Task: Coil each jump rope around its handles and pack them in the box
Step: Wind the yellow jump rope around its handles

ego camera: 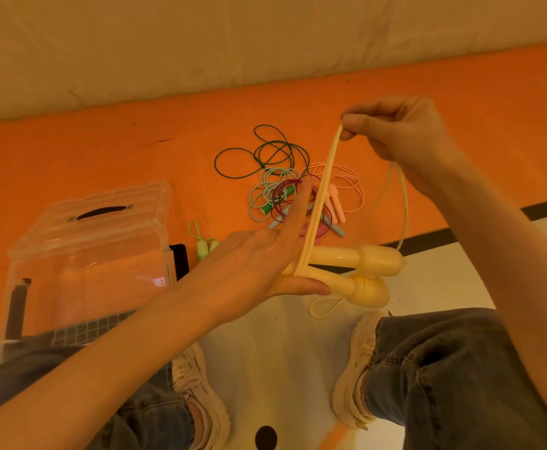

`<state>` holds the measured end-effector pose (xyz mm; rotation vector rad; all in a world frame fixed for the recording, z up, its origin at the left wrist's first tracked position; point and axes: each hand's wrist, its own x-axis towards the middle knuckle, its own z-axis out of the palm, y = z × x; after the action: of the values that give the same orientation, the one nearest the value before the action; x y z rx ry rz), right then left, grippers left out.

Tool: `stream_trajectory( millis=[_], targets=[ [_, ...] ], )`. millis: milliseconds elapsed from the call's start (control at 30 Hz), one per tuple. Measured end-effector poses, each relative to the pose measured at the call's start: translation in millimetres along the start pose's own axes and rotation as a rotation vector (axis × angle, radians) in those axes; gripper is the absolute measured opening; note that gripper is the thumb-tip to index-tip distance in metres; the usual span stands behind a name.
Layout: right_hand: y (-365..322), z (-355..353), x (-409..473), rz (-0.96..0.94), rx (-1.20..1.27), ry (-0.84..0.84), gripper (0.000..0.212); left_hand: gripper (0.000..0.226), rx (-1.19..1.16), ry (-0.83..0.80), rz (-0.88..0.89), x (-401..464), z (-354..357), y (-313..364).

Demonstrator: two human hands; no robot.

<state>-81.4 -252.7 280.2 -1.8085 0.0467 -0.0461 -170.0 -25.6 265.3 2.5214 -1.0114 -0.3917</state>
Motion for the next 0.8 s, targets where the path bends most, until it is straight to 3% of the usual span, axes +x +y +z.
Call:
stream_trajectory(
  millis=[100,233,400,633,800],
  targets=[
    [3,2,2,0.025,-0.009,-0.02,0.007,0.103,0.06,0.065,0.119,-2,-1,1],
    [7,10,2,0.04,-0.038,-0.122,0.006,0.08,0.107,0.099,0.255,-2,6,4],
    [9,10,2,0.079,-0.063,-0.123,0.005,0.069,-0.083,-0.041,0.144,-4,-6,5],
    [15,8,1,0.124,-0.091,-0.117,0.007,0.04,-0.311,0.023,0.101,-7,-18,-4],
    [11,5,-2,0.122,-0.093,-0.114,0.007,0.045,-0.393,0.116,0.094,-6,-21,-12]
  ],
)
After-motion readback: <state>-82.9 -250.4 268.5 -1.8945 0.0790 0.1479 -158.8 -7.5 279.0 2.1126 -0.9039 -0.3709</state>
